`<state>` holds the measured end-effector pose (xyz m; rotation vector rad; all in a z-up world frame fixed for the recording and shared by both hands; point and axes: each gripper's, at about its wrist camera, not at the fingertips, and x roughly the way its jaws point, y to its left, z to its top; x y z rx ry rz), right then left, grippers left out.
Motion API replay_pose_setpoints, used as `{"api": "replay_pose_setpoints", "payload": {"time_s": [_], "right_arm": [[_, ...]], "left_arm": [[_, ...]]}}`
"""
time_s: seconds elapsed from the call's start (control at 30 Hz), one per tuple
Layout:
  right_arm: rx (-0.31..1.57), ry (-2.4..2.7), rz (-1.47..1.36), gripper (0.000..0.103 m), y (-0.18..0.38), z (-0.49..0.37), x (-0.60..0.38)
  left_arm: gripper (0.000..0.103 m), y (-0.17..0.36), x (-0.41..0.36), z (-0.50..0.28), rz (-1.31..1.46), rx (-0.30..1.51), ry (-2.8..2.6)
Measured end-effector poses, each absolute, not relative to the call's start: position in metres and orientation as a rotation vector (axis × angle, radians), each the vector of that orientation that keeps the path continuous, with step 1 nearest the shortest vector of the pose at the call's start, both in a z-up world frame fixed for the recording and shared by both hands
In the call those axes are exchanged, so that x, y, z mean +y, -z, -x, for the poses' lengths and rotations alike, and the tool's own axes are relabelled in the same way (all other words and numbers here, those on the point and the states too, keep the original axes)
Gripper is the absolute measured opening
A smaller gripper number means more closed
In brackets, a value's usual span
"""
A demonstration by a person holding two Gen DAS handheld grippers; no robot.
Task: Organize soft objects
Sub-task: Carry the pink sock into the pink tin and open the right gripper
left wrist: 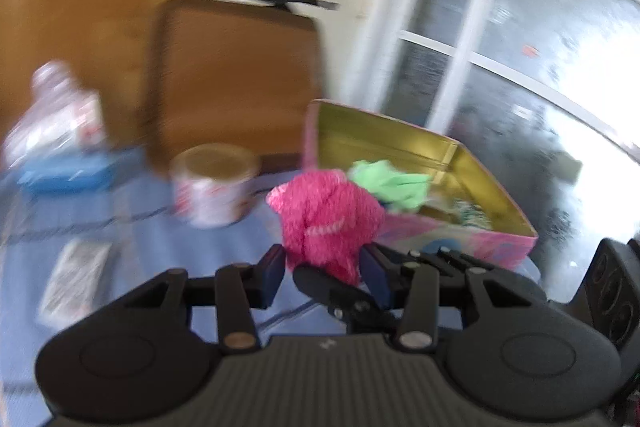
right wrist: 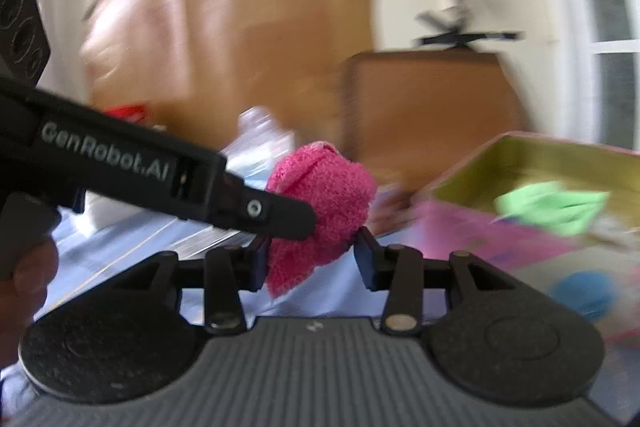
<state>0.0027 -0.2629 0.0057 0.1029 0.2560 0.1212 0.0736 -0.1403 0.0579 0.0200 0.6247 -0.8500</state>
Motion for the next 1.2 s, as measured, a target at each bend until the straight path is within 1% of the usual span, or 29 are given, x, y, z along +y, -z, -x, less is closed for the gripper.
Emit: {"api": "replay_pose_setpoints", "payload": {"time_s": [0.17, 0.27, 0.37, 0.4, 0.47, 0.5, 0.53, 0.67, 0.8, 0.9, 1.0, 1.2], "right_arm": [[0.213, 0.037, -0.148, 0.047, -0.011, 0.002, -0.318], [0.199, 0.111, -0.169, 0.047, -0.011, 0.003, -0.343], [0.201, 0.232, -0.158, 0.050, -0.006, 0.000, -0.366], [0.188, 0.299, -0.158, 0.055, -0.003, -0.001, -0.375], [0.163, 0.385, -0.208, 0.061, 0.000, 0.004, -0.394], [0.153, 0.405, -0.250, 0.061, 0.001, 0.008, -0.404], [0.145, 0.421, -0.277, 0.061, 0.002, 0.011, -0.411], [0.110, 0.463, -0.327, 0.061, 0.004, 0.026, -0.419], [0.092, 0.421, -0.329, 0.061, 0.000, 0.030, -0.404], [0.092, 0.378, -0.316, 0.062, -0.003, 0.031, -0.393], [0.103, 0.332, -0.342, 0.063, -0.007, 0.031, -0.385], [0.128, 0.283, -0.323, 0.064, -0.015, 0.029, -0.364]], "left_arm": [[0.042, -0.066, -0.210, -0.076, -0.092, 0.597, 0.933], [0.046, -0.067, -0.243, -0.078, -0.127, 0.577, 0.943], [0.052, -0.067, -0.264, -0.080, -0.147, 0.574, 0.908], [0.054, -0.067, -0.268, -0.079, -0.154, 0.571, 0.892], [0.059, -0.065, -0.266, -0.078, -0.157, 0.564, 0.885], [0.062, -0.062, -0.265, -0.076, -0.163, 0.558, 0.880], [0.063, -0.061, -0.263, -0.075, -0.170, 0.553, 0.870], [0.063, -0.055, -0.255, -0.079, -0.194, 0.580, 0.806], [0.063, -0.051, -0.246, -0.076, -0.238, 0.586, 0.726], [0.064, -0.049, -0.235, -0.072, -0.257, 0.586, 0.693], [0.066, -0.047, -0.222, -0.066, -0.275, 0.577, 0.672], [0.067, -0.042, -0.200, -0.061, -0.281, 0.573, 0.642]]}}
